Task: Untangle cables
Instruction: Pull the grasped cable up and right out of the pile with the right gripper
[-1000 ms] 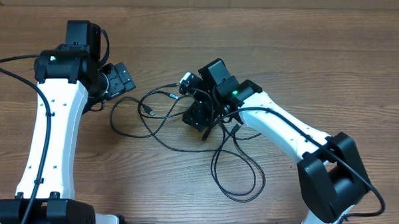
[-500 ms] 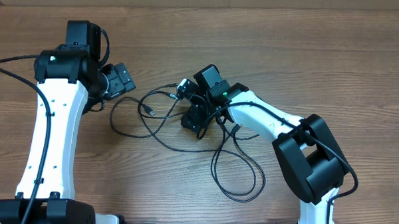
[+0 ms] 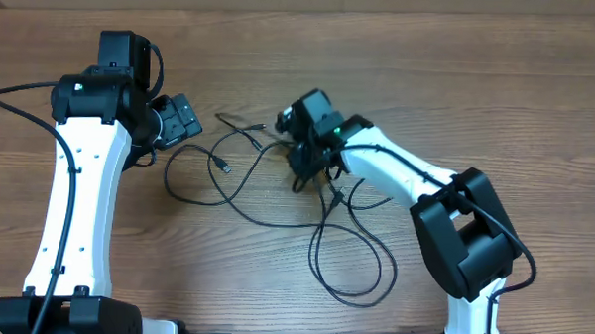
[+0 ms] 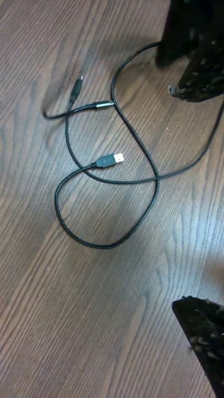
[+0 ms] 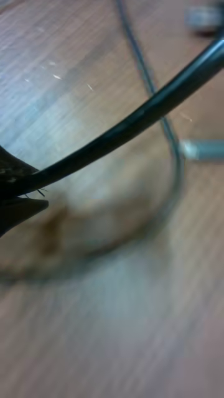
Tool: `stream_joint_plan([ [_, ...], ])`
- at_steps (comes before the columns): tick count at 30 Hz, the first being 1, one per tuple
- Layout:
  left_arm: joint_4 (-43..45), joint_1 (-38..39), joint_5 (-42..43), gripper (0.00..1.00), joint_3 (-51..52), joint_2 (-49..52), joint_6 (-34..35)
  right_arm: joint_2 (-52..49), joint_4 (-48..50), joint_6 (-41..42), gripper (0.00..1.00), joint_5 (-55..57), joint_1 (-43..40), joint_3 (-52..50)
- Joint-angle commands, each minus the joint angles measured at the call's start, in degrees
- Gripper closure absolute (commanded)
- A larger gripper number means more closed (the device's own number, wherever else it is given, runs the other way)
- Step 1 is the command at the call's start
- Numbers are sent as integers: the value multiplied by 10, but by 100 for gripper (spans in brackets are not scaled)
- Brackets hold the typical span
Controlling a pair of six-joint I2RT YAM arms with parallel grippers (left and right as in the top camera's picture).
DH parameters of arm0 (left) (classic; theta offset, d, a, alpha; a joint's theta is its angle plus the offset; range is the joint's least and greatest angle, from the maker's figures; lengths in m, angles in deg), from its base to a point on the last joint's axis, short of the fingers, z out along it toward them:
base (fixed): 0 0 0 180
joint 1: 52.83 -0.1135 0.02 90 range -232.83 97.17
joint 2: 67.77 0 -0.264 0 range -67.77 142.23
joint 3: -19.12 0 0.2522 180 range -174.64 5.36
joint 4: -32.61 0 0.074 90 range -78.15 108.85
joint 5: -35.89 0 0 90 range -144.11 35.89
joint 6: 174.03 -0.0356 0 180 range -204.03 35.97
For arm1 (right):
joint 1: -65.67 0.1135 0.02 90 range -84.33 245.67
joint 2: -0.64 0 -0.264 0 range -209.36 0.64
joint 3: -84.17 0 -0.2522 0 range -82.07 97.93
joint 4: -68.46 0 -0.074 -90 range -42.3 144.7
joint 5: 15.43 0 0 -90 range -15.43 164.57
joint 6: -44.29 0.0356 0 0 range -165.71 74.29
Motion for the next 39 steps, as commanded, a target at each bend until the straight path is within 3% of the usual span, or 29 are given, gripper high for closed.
stream_joint_plan([
  [1, 0, -3, 4, 0, -7, 4, 12, 78, -12, 95, 96, 51, -36, 79],
  [4, 0, -3, 4, 0, -7, 4, 12, 122, -26, 147, 96, 84, -72, 128],
  [12, 1, -3, 4, 0, -7, 4, 12, 222, -15, 160, 96, 195, -191, 205],
  [19, 4, -3, 4, 0, -7, 4, 12, 277, 6, 209, 96, 165, -316, 252],
  [25, 3, -3, 4, 0, -7, 4, 12, 293, -1, 215, 96, 209, -389, 257],
  [26, 3, -3, 4, 0, -7, 4, 12, 291, -35, 258, 96, 272, -415, 257],
  [30, 3, -3, 4, 0, -7, 4, 12, 283, -88, 302, 96, 315, -464, 257],
  [39, 3, -3, 5, 0, -7, 4, 12, 276, -81, 376, 96, 280, -612, 259],
])
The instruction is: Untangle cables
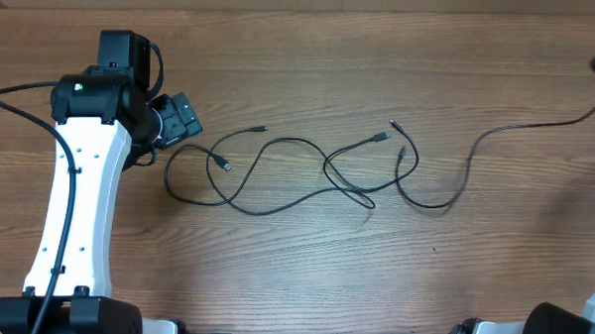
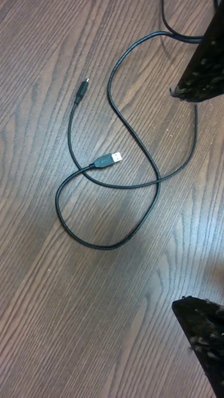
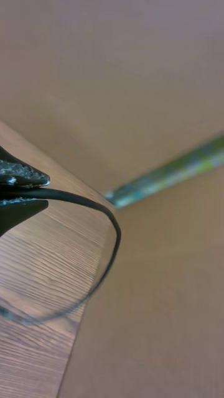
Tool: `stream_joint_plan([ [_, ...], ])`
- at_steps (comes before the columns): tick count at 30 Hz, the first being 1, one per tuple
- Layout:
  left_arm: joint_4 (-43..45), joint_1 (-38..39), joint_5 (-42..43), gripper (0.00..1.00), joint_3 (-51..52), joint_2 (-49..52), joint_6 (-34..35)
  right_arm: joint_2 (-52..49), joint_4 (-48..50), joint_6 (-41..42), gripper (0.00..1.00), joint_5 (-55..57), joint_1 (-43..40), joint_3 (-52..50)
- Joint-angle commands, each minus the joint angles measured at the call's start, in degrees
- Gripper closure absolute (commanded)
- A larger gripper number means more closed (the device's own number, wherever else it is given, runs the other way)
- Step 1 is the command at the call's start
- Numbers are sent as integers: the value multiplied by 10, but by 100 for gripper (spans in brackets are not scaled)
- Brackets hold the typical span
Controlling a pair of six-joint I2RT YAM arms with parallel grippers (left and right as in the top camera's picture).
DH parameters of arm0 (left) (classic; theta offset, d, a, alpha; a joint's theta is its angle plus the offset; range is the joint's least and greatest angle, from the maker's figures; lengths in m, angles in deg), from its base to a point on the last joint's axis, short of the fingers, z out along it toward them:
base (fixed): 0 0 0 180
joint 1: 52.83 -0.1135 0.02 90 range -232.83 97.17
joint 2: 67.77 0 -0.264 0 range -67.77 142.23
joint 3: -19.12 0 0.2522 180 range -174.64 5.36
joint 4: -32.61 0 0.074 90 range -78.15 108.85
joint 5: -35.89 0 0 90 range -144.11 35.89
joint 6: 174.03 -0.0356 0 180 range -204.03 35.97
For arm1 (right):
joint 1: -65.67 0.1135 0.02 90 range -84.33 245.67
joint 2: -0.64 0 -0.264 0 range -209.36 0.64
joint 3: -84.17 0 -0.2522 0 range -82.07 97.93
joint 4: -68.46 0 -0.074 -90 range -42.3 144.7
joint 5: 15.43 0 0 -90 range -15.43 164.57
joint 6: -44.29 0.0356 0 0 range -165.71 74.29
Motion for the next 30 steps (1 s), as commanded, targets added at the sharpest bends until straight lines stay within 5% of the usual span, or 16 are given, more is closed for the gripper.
stream_joint_plan([
  [1, 0, -3, 3, 0, -7, 4, 12, 0, 8, 39, 96, -25, -57, 14],
  [10, 0, -2, 14, 0, -7, 4, 12, -19, -5, 40, 96, -118, -134, 14],
  [14, 0, -2, 16, 0, -7, 4, 12, -47, -19, -72, 96, -231, -131, 12],
  [23, 1, -2, 16, 0, -7, 4, 12, -128, -267, -155, 96, -396, -130, 8],
  [30, 2, -2, 15, 0, -7, 4, 12, -169, -386, -183, 92, -408, -113, -34],
])
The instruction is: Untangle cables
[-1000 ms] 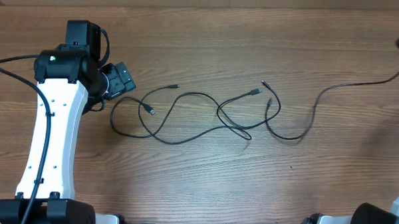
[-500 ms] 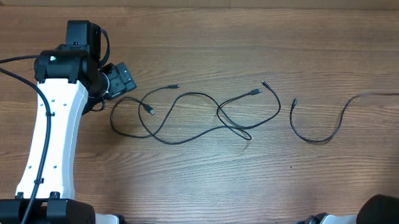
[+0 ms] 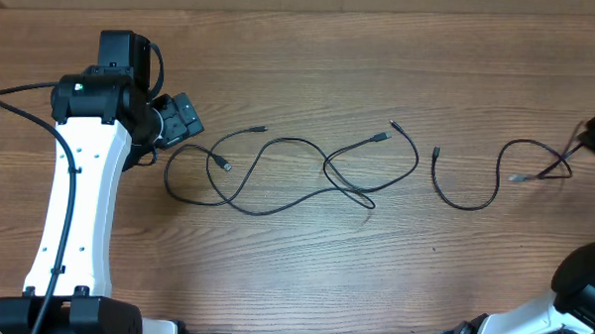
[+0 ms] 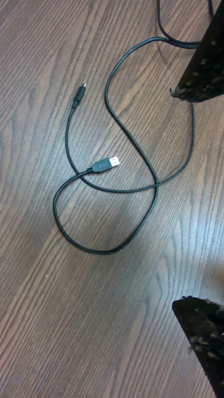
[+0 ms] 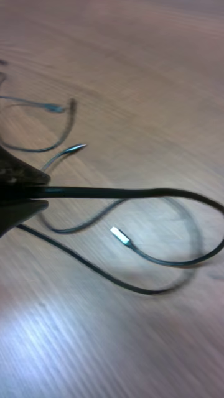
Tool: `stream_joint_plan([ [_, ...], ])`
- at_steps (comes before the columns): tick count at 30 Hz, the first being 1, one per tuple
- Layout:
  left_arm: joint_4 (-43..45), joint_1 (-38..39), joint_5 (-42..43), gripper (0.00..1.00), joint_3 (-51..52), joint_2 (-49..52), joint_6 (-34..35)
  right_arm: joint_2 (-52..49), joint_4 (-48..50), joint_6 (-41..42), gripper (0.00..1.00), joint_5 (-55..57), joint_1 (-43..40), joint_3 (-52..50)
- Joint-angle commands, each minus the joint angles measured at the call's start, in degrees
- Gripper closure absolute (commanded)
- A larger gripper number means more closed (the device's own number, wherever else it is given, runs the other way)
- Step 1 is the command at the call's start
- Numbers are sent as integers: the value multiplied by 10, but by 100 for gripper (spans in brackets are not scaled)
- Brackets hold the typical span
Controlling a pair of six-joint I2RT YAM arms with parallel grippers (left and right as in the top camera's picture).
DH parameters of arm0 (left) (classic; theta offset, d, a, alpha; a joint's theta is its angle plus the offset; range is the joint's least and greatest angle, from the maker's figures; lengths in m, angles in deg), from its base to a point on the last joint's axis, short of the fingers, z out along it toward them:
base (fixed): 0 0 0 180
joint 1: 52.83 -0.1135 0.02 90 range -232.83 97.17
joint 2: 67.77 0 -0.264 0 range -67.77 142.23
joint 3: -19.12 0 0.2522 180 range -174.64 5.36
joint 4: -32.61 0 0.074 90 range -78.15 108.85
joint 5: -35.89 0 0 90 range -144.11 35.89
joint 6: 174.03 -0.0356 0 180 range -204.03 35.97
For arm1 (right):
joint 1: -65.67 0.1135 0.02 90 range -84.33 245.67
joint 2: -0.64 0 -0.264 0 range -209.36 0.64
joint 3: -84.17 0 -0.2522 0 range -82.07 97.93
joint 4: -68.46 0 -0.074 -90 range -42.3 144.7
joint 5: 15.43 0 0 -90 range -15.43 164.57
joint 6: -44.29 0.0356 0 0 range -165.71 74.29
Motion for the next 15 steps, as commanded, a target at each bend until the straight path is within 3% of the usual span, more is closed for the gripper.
stream_joint_plan([
  [1, 2, -2, 5, 0, -7, 4, 12, -4, 0, -32, 91, -16, 16, -31],
  [11, 2, -2, 5, 1, -7, 4, 12, -3, 113, 4, 95, 21, 17, -95],
  [15, 2, -2, 5, 0, -7, 4, 12, -3, 94, -63, 62, -88, 29, -96],
])
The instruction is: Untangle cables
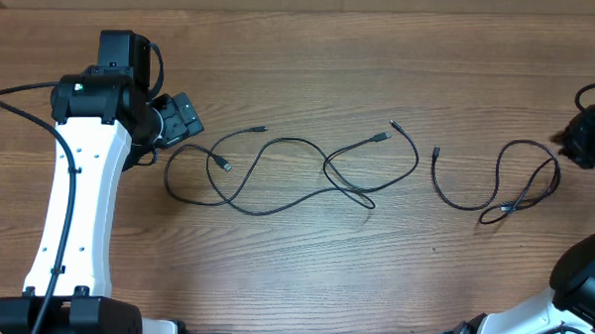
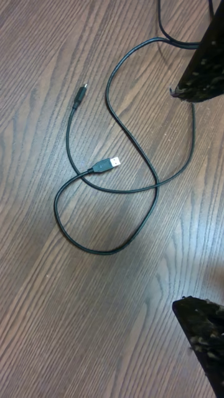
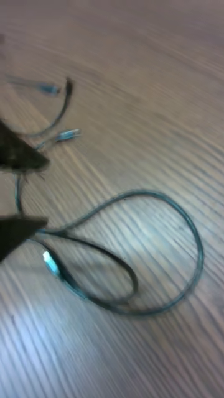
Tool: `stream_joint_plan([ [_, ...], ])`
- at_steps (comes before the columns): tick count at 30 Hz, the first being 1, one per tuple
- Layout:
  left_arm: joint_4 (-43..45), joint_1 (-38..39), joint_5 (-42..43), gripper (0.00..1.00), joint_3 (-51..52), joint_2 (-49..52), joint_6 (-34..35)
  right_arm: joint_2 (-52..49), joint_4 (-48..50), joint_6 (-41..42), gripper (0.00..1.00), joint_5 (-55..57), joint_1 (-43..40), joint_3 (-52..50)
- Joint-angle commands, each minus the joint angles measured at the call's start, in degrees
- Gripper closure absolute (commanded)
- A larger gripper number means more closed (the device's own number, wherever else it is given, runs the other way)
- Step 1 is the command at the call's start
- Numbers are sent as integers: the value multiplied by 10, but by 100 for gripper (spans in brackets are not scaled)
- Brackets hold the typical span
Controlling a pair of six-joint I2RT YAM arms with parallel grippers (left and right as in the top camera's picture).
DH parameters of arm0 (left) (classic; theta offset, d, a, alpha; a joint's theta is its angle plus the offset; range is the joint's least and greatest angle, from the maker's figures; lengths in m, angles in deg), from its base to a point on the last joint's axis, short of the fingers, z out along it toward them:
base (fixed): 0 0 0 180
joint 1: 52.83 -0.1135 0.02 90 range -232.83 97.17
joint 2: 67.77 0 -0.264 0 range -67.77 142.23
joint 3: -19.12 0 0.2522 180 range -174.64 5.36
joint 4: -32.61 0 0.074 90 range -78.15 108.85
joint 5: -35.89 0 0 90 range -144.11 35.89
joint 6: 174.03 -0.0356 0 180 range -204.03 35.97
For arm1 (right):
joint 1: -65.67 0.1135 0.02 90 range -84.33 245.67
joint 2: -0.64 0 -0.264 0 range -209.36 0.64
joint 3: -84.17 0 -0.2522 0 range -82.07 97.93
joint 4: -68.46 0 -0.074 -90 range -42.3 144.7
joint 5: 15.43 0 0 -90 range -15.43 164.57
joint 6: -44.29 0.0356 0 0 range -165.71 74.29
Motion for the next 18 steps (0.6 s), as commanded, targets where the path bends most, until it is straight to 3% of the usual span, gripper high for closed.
stream_joint_plan([
  [1, 0, -2, 5, 0, -7, 4, 12, 2, -22, -43, 53, -76, 16, 0],
  [3, 0, -2, 5, 0, -7, 4, 12, 2, -50, -49, 44, -77, 30, 0],
  [6, 0, -2, 5, 0, -7, 4, 12, 2, -79, -89, 43, -76, 60, 0],
  [12, 0, -2, 5, 0, -7, 4, 12, 2, -85, -93, 35, -59, 130, -1],
  [18, 0, -2, 5, 0, -7, 4, 12, 2, -64, -101, 32, 79, 221, -15],
])
